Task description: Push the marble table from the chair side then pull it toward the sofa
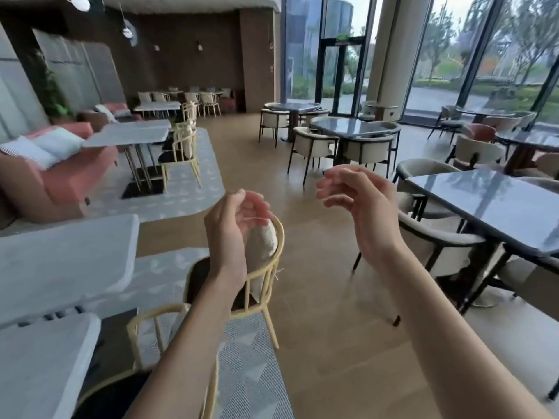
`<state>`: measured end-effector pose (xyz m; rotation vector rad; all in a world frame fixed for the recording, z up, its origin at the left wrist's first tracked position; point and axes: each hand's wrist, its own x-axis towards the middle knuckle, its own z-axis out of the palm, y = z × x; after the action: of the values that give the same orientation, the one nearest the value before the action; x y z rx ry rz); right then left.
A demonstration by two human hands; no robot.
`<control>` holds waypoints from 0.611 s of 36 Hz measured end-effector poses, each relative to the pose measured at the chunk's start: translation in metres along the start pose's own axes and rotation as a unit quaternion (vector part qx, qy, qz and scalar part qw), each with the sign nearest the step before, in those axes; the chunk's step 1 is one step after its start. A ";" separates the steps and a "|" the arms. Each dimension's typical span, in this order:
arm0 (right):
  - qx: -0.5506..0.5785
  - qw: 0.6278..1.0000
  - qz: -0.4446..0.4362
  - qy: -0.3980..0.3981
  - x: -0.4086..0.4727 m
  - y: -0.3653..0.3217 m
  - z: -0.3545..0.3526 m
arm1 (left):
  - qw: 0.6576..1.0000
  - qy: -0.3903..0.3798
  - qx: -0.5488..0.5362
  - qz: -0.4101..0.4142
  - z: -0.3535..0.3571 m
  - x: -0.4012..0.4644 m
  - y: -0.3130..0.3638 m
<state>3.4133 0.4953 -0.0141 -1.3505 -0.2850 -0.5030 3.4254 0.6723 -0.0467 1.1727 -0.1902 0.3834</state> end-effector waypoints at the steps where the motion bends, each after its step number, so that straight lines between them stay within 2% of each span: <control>1: 0.004 1.000 0.001 -0.011 0.024 0.005 -0.010 | 1.000 0.010 -0.005 0.004 0.016 0.015 -0.009; 6: 0.020 0.999 0.009 -0.036 0.122 0.033 -0.053 | 1.000 0.020 -0.001 0.021 0.087 0.090 -0.055; 12: 0.017 0.997 0.016 -0.073 0.231 0.093 -0.112 | 0.999 -0.013 0.001 0.047 0.157 0.190 -0.135; 18: 0.007 0.998 0.034 -0.058 0.355 0.185 -0.174 | 0.998 -0.057 -0.008 0.036 0.223 0.309 -0.247; 22: 0.001 0.998 0.047 -0.049 0.460 0.235 -0.202 | 0.998 -0.054 -0.041 0.009 0.270 0.407 -0.311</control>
<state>3.9087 0.2476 -0.0377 -1.3827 -0.2995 -0.3583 3.9344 0.3989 -0.0718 1.1122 -0.3080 0.3246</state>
